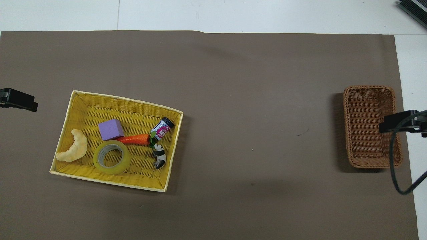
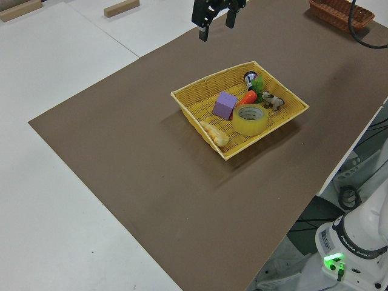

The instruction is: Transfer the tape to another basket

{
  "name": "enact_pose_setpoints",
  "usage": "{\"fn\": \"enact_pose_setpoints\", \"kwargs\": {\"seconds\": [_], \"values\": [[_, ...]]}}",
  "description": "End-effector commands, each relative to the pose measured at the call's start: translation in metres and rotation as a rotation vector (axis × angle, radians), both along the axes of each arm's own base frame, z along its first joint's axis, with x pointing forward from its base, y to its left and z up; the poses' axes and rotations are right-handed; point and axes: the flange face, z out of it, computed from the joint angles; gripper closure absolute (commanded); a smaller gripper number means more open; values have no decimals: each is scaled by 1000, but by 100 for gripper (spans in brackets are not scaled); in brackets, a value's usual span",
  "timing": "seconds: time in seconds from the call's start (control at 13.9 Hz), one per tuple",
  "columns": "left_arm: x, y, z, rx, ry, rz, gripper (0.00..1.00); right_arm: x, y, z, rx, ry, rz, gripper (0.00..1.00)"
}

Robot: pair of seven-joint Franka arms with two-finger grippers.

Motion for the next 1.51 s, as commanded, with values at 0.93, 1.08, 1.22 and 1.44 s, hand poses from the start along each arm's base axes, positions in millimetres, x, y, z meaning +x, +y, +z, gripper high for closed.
{"fn": "enact_pose_setpoints", "kwargs": {"seconds": [0.93, 1.08, 1.22, 1.44], "values": [[-22, 16, -16, -22, 5, -5, 0, -5, -3, 0, 6, -17, 10, 0], [-23, 16, -21, -63, -29, 0, 0, -5, -3, 0, 5, -17, 12, 0], [-21, 16, -26, -80, -27, -61, 0, -5, -3, 0, 5, -17, 12, 0], [-23, 30, -38, -150, -11, -83, 0, -5, -3, 0, 6, -17, 10, 0]]}}
